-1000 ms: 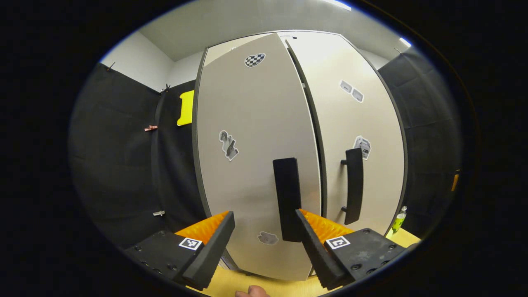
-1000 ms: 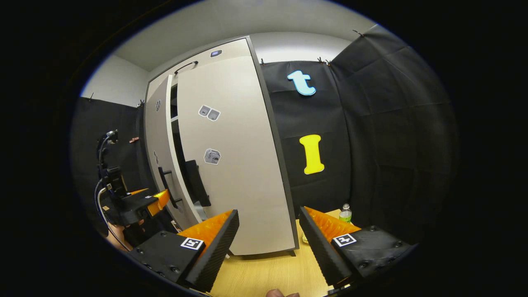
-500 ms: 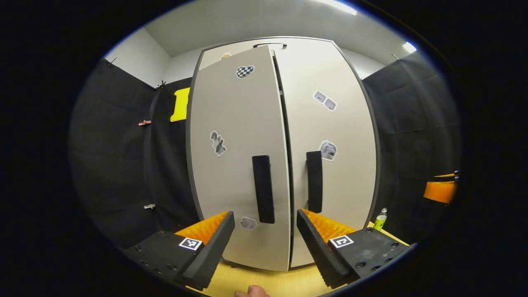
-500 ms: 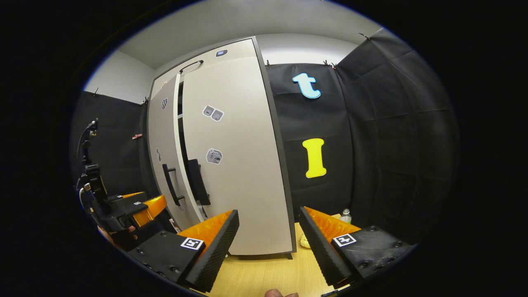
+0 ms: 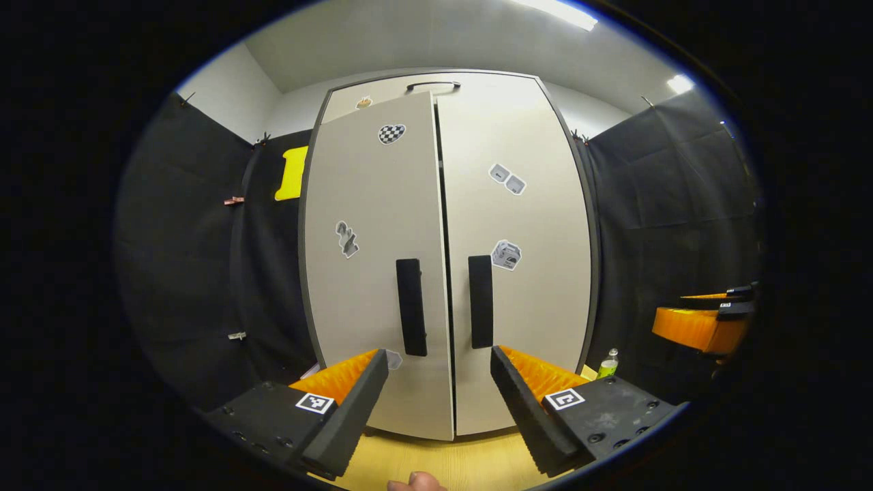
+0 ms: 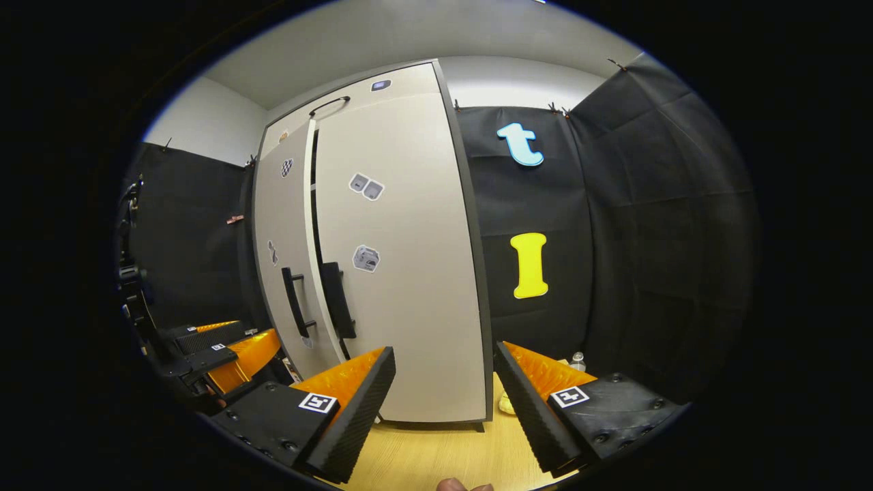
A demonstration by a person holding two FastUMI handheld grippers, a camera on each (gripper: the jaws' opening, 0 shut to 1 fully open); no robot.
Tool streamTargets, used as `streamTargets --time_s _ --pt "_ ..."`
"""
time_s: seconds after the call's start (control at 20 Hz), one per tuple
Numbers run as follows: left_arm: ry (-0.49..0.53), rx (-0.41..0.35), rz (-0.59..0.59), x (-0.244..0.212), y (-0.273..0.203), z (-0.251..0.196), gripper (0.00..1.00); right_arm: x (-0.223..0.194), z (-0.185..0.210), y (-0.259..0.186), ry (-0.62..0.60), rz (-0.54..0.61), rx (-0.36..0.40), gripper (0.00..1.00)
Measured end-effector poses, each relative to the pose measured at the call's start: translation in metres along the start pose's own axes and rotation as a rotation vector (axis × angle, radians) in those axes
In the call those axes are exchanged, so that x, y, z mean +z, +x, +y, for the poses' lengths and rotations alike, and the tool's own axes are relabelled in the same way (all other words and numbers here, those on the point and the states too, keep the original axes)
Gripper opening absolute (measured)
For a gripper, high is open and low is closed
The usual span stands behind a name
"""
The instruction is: Grab one shoe with the right hand and put it into the shoe cabinet, grab the other shoe with the left hand and put it into the shoe cabinet; then close the right door with the right hand and the left door with the left hand.
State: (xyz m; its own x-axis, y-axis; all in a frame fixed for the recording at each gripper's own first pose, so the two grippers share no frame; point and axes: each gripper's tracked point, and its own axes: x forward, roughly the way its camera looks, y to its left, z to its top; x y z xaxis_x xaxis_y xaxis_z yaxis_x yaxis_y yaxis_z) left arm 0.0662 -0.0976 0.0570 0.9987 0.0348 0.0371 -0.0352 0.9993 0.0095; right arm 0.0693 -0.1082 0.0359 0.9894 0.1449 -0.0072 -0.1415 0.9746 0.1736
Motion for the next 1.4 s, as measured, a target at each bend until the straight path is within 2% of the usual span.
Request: streamTargets --time_s 0.3,0.7,0.95,1.1,1.4 --pt "0.0 0.02 0.016 -0.008 0.0 0.003 0.96 -0.007 0.004 0.004 -0.024 0.01 0.014 0.98" --pt "0.06 0.028 0.021 -0.016 -0.002 0.002 0.96 -0.007 0.017 0.01 -0.04 0.006 0.051 0.98" --pt "0.03 0.046 0.024 -0.023 -0.002 0.01 0.96 -0.01 0.028 0.019 -0.055 0.011 0.064 0.98" --pt "-0.031 0.054 0.027 -0.024 0.002 0.015 0.97 -0.011 0.031 0.023 -0.064 0.014 0.063 0.98" --pt "-0.028 0.057 0.011 -0.018 0.01 0.018 0.96 -0.012 0.03 0.028 -0.079 0.009 0.054 0.98"
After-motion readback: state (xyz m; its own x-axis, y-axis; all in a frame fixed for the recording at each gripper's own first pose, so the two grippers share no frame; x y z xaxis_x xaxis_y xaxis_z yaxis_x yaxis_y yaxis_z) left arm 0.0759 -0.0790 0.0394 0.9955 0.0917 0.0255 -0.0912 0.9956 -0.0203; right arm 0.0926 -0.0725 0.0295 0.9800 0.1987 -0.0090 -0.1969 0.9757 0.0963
